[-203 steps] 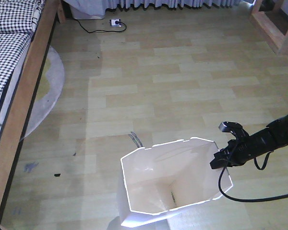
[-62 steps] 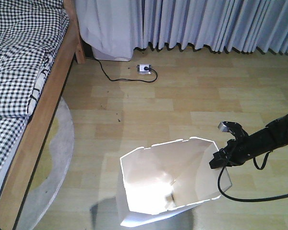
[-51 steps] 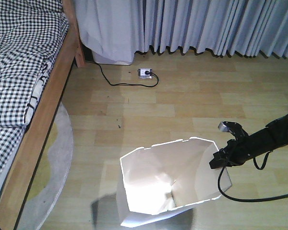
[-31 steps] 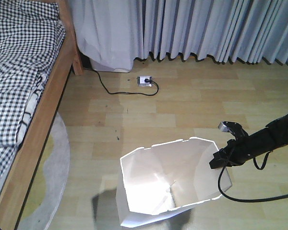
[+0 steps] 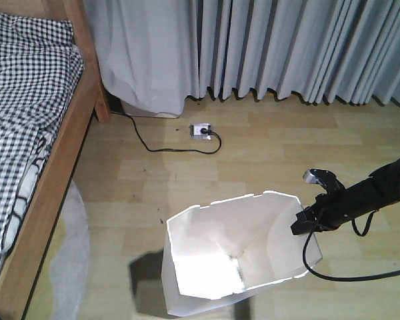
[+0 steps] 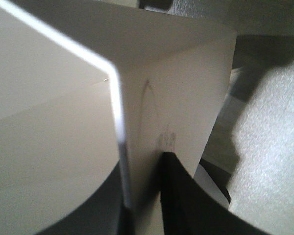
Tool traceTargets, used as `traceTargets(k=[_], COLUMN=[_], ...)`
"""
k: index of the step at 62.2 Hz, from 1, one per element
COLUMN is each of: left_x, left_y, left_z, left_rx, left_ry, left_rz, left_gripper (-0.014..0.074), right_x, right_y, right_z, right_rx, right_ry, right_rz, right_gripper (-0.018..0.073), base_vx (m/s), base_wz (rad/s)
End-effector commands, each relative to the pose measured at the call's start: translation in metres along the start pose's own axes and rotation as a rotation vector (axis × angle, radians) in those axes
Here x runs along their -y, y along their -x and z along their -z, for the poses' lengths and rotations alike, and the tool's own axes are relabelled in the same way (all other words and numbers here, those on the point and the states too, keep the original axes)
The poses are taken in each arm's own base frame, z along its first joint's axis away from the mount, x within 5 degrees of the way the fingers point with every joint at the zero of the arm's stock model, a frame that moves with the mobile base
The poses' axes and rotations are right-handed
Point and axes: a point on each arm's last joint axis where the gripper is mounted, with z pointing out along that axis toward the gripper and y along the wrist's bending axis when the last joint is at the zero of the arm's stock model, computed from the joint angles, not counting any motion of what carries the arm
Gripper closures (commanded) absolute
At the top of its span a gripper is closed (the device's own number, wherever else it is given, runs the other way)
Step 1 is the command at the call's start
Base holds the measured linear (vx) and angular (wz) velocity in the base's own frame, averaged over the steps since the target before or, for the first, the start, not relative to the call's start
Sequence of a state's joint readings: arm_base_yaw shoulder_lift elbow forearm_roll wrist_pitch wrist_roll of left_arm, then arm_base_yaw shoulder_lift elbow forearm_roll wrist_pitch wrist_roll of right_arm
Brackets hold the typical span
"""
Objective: Move trash bin to bedside with robot
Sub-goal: 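Hold the bin in the right gripper while driving toward the bedside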
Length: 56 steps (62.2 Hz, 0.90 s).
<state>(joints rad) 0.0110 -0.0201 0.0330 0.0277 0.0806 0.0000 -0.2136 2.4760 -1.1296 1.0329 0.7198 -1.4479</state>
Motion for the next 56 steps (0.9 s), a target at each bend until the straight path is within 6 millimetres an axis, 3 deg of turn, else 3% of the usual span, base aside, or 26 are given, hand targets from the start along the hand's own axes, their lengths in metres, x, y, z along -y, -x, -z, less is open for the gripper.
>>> traceTargets(k=[1,56], left_x=[0.0005,0.0005], left_y=[0.003,0.003], left_z=[0.0002,0.0002], left_rx=[0.069,0.069], left_ry=[-0.007,-0.007], left_rz=[0.023,0.023], left_gripper=[0.0603,0.0603], right_x=[-0.0274,-0.0273], right_y=[0.0189,0.0189], right_z=[0.0252,0.0252], right_rx=[0.08,0.08], right_ry=[0.191,0.19], right_rz=[0.009,0.009], right_gripper=[0.0564,0.0564], base_vx=[0.3,0.27], base_wz=[0.02,0.04])
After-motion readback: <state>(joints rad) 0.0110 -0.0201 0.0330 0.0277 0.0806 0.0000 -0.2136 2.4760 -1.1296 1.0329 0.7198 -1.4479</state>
